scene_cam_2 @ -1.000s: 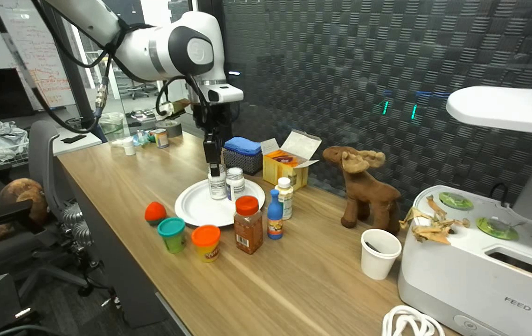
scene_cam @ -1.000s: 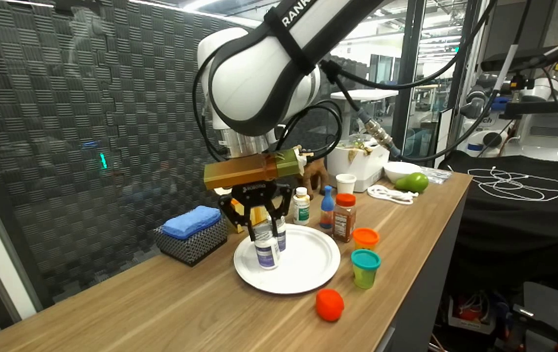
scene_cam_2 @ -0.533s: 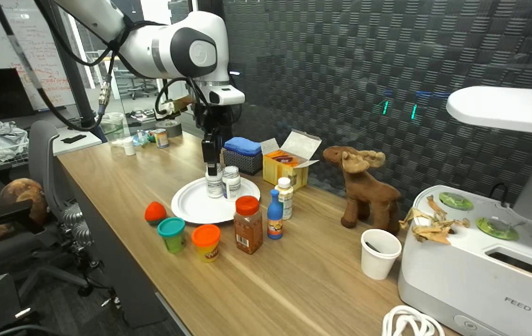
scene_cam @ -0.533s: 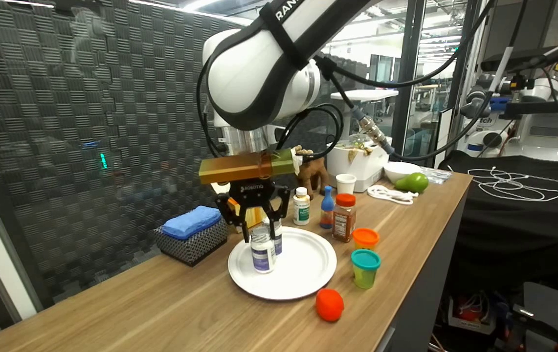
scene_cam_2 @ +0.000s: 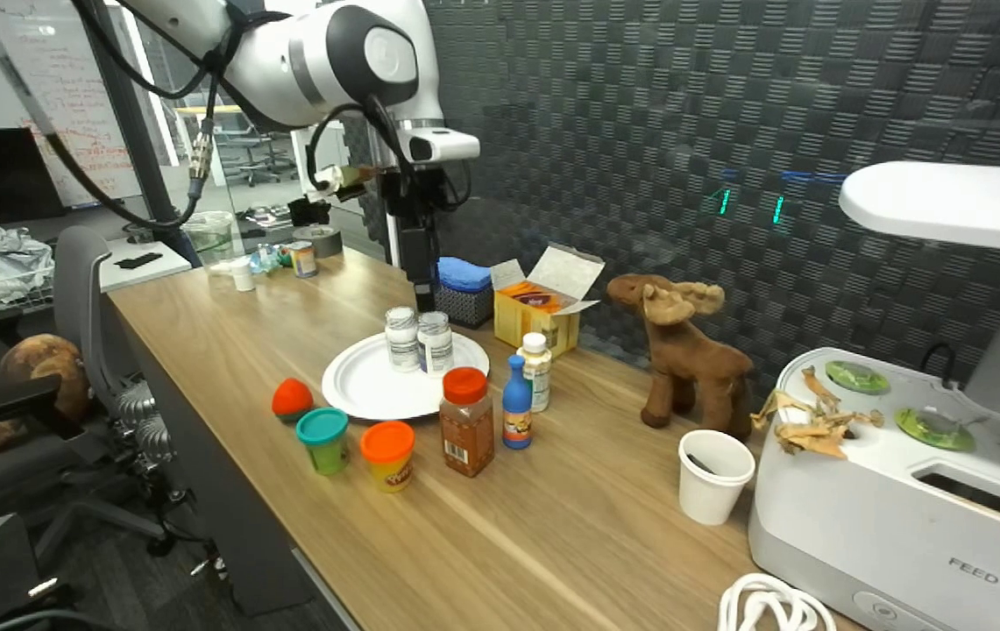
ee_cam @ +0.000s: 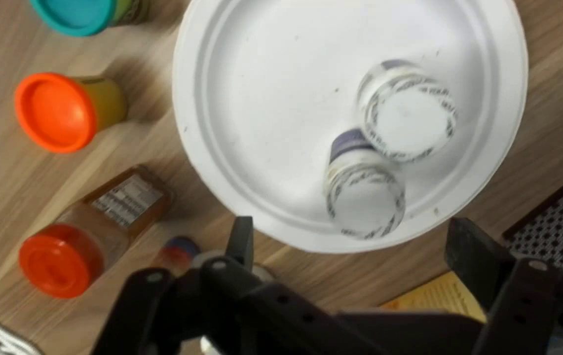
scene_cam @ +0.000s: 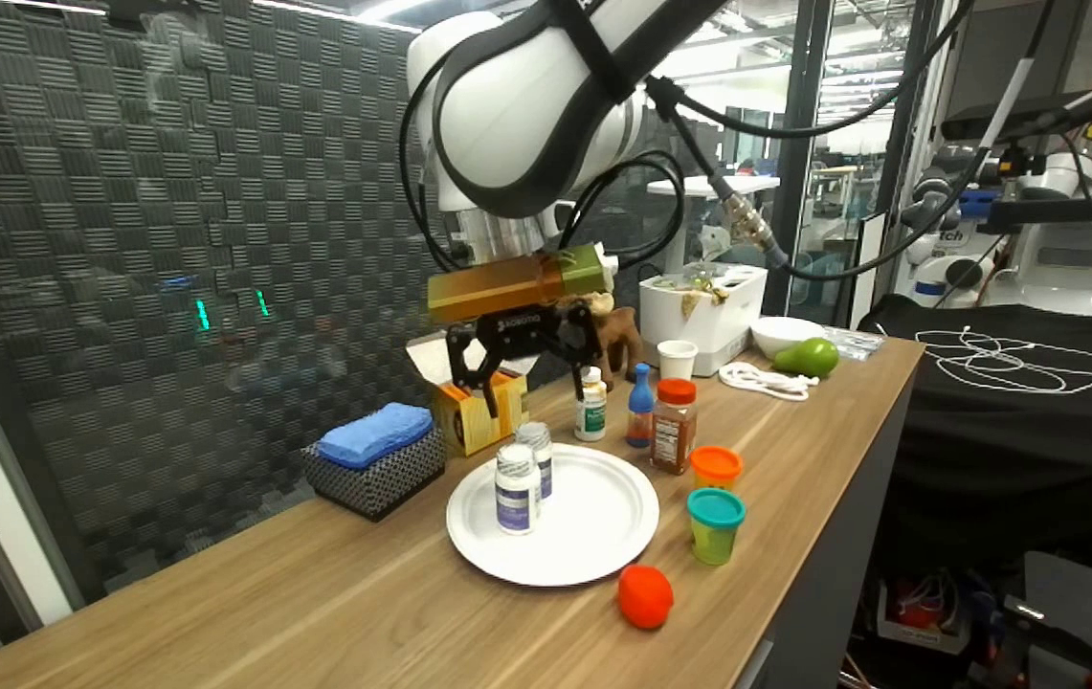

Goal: Pick up all the objects surrounding the white plate and arrange them on the plate

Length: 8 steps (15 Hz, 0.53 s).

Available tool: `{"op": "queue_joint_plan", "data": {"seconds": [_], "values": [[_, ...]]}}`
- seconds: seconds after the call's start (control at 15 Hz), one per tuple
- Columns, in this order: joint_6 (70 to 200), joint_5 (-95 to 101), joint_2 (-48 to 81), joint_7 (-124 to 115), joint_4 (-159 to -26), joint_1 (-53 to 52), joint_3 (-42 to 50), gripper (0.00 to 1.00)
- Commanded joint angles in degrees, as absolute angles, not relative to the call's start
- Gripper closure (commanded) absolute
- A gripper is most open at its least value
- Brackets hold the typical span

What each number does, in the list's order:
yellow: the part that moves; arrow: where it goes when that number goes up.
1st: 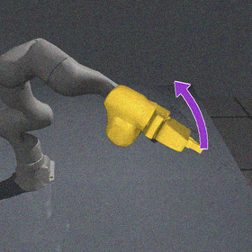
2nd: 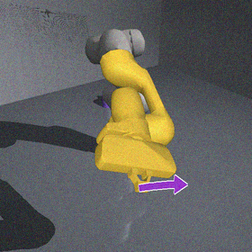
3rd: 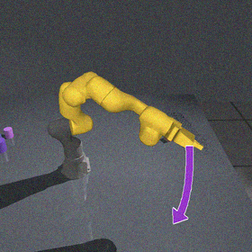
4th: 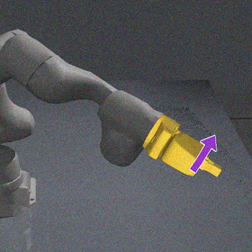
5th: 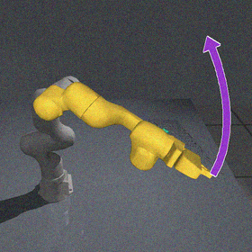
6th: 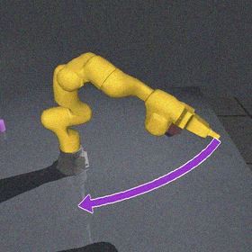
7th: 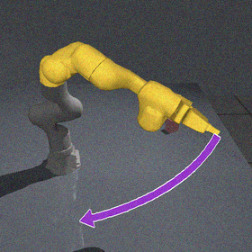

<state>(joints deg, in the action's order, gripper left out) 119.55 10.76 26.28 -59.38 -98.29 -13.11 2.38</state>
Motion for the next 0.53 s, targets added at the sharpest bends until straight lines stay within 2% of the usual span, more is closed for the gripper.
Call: {"op": "queue_joint_plan", "data": {"seconds": [0.0, 0.47], "values": [[117.3, 14.2, 21.9, -59.0, -99.2, -11.6, 4.4, 0.00], [117.7, 15.9, 17.3, -54.8, -101.3, -7.0, 4.9, 0.00]]}}
